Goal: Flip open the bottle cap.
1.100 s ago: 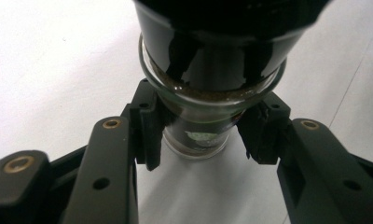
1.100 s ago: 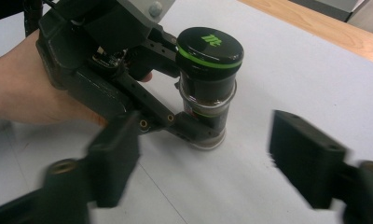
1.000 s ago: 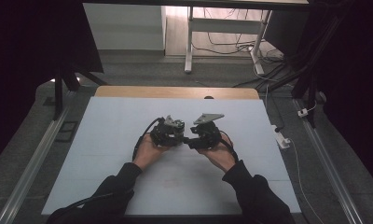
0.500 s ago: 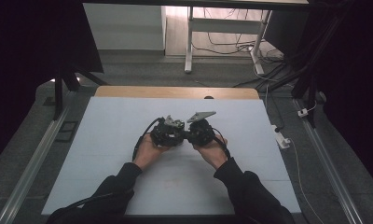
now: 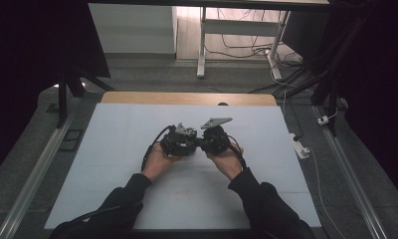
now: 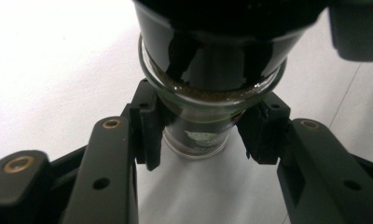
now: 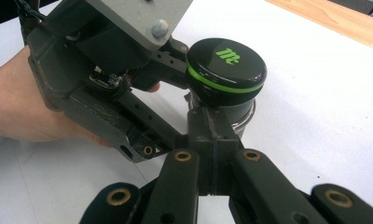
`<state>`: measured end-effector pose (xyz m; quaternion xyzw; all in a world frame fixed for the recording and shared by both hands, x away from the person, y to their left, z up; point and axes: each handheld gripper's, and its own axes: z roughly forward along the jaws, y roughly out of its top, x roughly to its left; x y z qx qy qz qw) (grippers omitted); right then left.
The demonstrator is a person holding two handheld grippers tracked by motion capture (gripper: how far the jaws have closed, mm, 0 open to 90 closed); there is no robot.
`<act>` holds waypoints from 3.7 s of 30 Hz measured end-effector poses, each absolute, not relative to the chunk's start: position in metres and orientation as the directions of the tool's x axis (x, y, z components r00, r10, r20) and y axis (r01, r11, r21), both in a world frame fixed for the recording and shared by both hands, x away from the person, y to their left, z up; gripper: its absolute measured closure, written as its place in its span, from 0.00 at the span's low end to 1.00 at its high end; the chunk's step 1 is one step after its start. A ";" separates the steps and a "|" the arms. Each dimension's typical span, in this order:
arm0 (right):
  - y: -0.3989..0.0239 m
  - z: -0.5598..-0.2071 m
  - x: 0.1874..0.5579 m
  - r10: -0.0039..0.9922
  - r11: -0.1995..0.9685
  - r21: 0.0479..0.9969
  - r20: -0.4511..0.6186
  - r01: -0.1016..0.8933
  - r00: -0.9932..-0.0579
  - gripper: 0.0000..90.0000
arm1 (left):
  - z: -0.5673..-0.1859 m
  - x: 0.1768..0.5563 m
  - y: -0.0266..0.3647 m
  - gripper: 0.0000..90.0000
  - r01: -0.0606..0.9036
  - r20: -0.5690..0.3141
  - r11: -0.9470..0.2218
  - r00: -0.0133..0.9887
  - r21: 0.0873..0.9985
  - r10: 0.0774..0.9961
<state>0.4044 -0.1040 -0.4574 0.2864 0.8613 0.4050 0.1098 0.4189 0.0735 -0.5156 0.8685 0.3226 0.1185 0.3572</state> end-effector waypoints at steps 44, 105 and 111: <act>-0.103 -0.441 0.425 0.626 0.421 0.809 0.067 0.409 -0.777 0.99 | -0.516 0.418 0.073 0.60 0.477 -0.024 -0.532 0.760 0.700 0.649; -0.121 -0.439 0.389 0.609 0.428 0.774 0.134 0.466 -0.782 0.27 | -0.472 0.380 0.117 0.13 0.555 -0.239 -0.468 0.782 0.687 0.576; -0.129 -0.439 0.377 0.594 0.443 0.766 0.139 0.466 -0.792 0.19 | -0.467 0.364 0.128 0.06 0.549 -0.230 -0.471 0.785 0.691 0.576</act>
